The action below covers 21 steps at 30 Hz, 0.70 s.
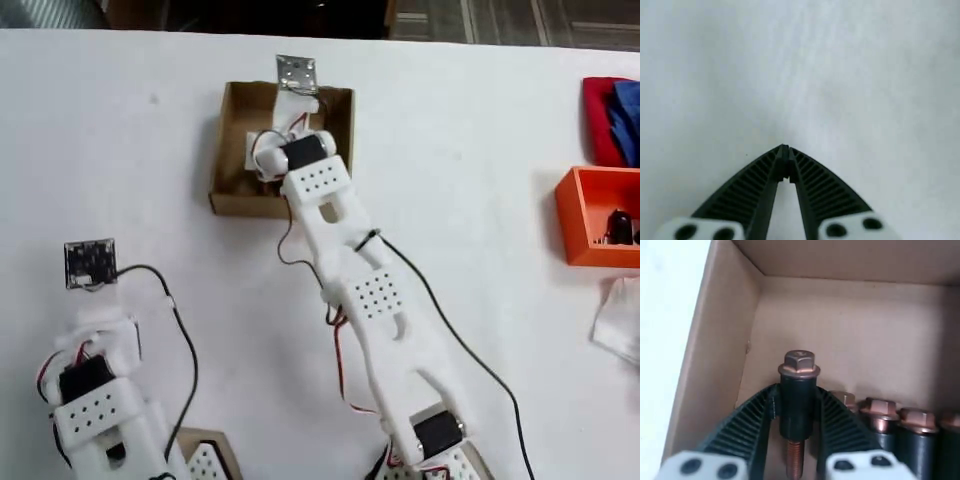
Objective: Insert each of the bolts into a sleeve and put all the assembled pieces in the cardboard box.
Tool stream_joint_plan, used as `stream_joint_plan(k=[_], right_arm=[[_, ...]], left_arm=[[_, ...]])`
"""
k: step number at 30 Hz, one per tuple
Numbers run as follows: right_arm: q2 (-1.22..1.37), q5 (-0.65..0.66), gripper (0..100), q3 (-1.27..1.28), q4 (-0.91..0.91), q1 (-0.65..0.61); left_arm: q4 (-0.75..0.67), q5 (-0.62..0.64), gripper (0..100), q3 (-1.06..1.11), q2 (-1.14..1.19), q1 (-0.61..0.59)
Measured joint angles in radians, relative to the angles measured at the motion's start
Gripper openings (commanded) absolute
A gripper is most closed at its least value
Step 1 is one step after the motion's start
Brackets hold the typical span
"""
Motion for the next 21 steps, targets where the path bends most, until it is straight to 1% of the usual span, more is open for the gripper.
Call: stream_joint_plan(k=[7, 21], right_arm=[[0.000, 0.000, 2.3, -0.002, 0.046, -0.021], [0.000, 0.000, 2.3, 0.023, 0.048, -0.028]], left_arm=[[0.000, 0.000, 3, 0.000, 0.000, 0.000], [0.000, 0.000, 3, 0.000, 0.000, 0.000]])
